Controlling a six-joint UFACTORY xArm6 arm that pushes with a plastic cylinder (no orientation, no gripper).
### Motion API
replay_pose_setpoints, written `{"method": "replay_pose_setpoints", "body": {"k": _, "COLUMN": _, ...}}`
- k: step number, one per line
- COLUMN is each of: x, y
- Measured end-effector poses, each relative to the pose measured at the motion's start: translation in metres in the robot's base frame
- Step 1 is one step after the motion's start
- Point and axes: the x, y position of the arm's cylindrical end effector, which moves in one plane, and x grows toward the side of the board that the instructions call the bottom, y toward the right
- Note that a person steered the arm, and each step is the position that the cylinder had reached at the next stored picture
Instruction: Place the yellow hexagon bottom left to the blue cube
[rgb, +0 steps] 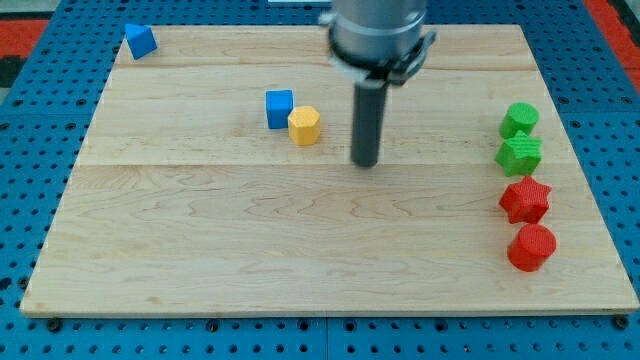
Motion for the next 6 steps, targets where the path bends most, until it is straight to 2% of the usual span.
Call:
{"method": "replay_pose_setpoints", "body": {"k": 1, "x": -0.035, "y": -0.024}}
{"method": "replay_pose_setpoints", "body": {"k": 2, "x": -0.030, "y": -0.076}}
{"method": "replay_pose_setpoints", "body": {"k": 3, "x": -0.010, "y": -0.091}}
{"method": "replay_pose_setpoints", "body": {"k": 4, "x": -0.009, "y": -0.092}}
{"method": "replay_pose_setpoints", "body": {"k": 5, "x": -0.068, "y": -0.036}}
{"method": "replay_pose_setpoints", "body": {"k": 6, "x": -0.145, "y": -0.067}}
